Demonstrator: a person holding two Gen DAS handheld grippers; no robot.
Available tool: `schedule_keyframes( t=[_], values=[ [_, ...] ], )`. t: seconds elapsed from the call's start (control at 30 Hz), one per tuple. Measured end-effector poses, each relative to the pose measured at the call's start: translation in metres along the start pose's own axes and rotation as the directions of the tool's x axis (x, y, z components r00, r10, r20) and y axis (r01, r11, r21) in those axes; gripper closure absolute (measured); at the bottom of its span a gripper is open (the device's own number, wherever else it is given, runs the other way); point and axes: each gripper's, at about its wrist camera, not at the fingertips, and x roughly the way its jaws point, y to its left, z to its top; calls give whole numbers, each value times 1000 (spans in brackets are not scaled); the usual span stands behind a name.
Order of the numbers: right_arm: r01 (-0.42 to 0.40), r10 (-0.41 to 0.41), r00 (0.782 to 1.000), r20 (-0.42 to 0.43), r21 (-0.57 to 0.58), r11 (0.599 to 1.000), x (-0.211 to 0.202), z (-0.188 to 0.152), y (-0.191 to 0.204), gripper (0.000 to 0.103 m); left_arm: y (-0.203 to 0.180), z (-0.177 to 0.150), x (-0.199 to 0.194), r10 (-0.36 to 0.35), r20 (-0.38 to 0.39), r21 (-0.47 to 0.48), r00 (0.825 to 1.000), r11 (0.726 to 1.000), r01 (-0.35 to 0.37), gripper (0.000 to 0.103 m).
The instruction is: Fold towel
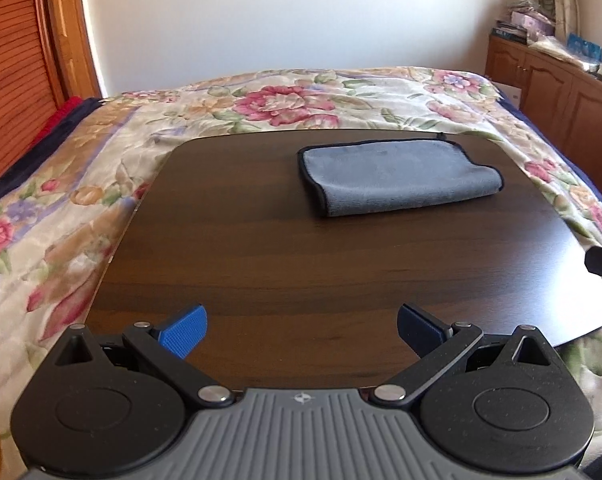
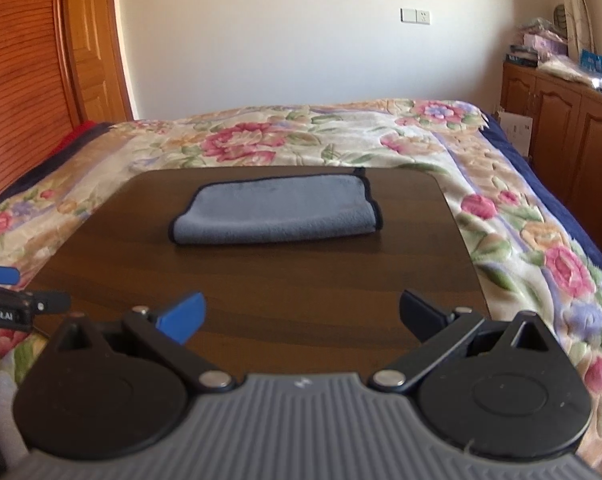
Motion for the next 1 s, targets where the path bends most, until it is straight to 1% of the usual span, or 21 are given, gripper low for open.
schedule_keyframes(
  t=[0.23, 0.7, 1.0],
  values=[
    [20, -20, 1000, -20, 26, 999, 8, -4, -5, 0, 7, -2, 5, 2, -21, -32, 1000, 999, -3, 3],
    [12, -11, 1000, -25, 29, 1000, 8, -6, -4, 0, 8, -4, 8, -6, -20, -20, 1000, 1000, 6, 3],
    [14, -14, 1000, -23, 29, 999, 8, -6, -4, 0, 9, -4, 7, -11, -13, -33, 1000, 999, 11, 3]
  ],
)
